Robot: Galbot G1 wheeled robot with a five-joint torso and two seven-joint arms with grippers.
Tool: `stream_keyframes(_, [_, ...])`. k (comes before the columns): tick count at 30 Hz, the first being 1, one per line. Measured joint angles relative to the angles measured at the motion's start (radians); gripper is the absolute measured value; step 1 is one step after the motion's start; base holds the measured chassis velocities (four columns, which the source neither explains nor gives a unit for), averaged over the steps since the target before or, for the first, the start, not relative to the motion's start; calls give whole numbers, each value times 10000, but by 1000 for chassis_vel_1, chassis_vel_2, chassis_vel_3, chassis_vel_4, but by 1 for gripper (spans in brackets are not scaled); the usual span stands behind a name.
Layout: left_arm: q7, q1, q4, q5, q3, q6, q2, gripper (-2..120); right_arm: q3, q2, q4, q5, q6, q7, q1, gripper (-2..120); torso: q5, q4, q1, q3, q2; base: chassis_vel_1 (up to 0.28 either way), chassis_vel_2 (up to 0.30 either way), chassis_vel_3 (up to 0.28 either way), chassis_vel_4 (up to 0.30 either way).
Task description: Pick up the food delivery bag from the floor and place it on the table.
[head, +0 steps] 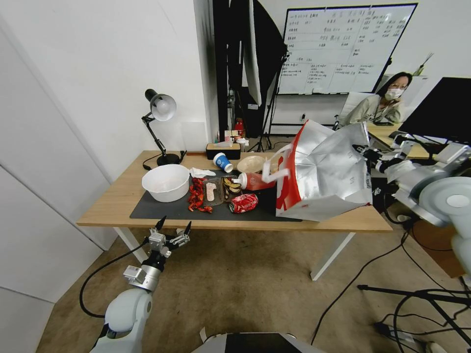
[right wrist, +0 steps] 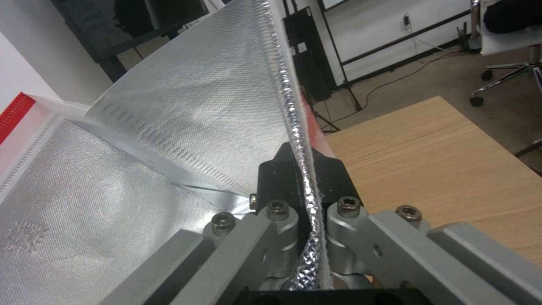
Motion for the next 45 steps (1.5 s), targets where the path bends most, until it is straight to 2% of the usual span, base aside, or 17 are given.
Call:
stream_keyframes(15, [13,-299,228,41,378,30,121,100,-9,-279,-765,-826,196,-1025,-20,0,-1,-3,0,0,0,0,0,0,0])
stream_keyframes(17, [13,-321,258,41,422,35,129,100,-65,-291,-900,-1043,213,-1254,-37,14,0,0,0,0,0,0,0,0,0])
stream_keyframes(19, [13,-327,263,41,428,35,134,100,-68,-300,-932,-1075,224,-1315,-41,18,-2,0,0,0,0,0,0,0,0])
stream_keyframes(21, [11,-369,291,41,442,40,147,100,-72,-328,-1047,-1204,237,-1507,-47,30,-1,-2,0,0,0,0,0,0,0])
stream_keyframes(22, [11,-369,291,41,442,40,147,100,-72,-328,-1047,-1204,237,-1507,-47,30,-1,-2,0,0,0,0,0,0,0])
stream_keyframes(23, [12,-379,292,41,469,47,144,100,-72,-345,-1091,-1307,243,-1642,-57,37,-1,-2,0,1,0,0,0,0,0])
stream_keyframes(25, [8,-399,294,43,504,51,137,100,-82,-381,-1134,-1367,274,-1712,-62,40,0,-2,0,1,0,0,0,0,0])
stream_keyframes(27, [3,-422,301,57,564,58,118,100,-102,-451,-1225,-1578,416,-1946,-76,51,-1,-2,1,1,0,0,0,0,0])
stream_keyframes(29, [2,-424,302,59,575,59,116,100,-104,-471,-1235,-1634,475,-2036,-81,53,0,-3,0,0,0,0,0,0,0])
stream_keyframes(31, [2,-430,301,59,577,61,120,100,-104,-567,-1275,-1705,520,-2161,-81,65,-2,-1,0,0,0,0,0,0,0])
stream_keyframes(33, [1,-435,302,59,576,61,125,100,-104,-592,-1292,-1729,539,-2207,-81,67,-3,-1,0,0,0,0,0,0,0])
stream_keyframes(36, [1,-441,302,52,573,62,134,100,-94,-710,-1339,-1881,700,-2366,-87,84,-2,-2,0,0,0,0,0,0,0])
stream_keyframes(37, [1,-441,302,52,573,62,134,100,-94,-710,-1339,-1881,700,-2366,-87,84,-2,-2,0,0,0,0,0,0,0])
stream_keyframes(38, [0,-439,299,51,574,62,127,100,-83,-716,-1322,-1934,750,-2405,-103,90,-1,-2,0,0,0,0,0,0,0])
stream_keyframes(42, [1,-424,278,47,576,56,130,100,29,-705,-1153,-1996,873,-2446,-217,99,-1,-1,0,0,0,0,0,0,0])
stream_keyframes(45, [1,-401,229,40,533,45,147,100,200,-661,-926,-2131,1005,-2436,-362,100,-1,-3,0,0,0,0,0,0,0])
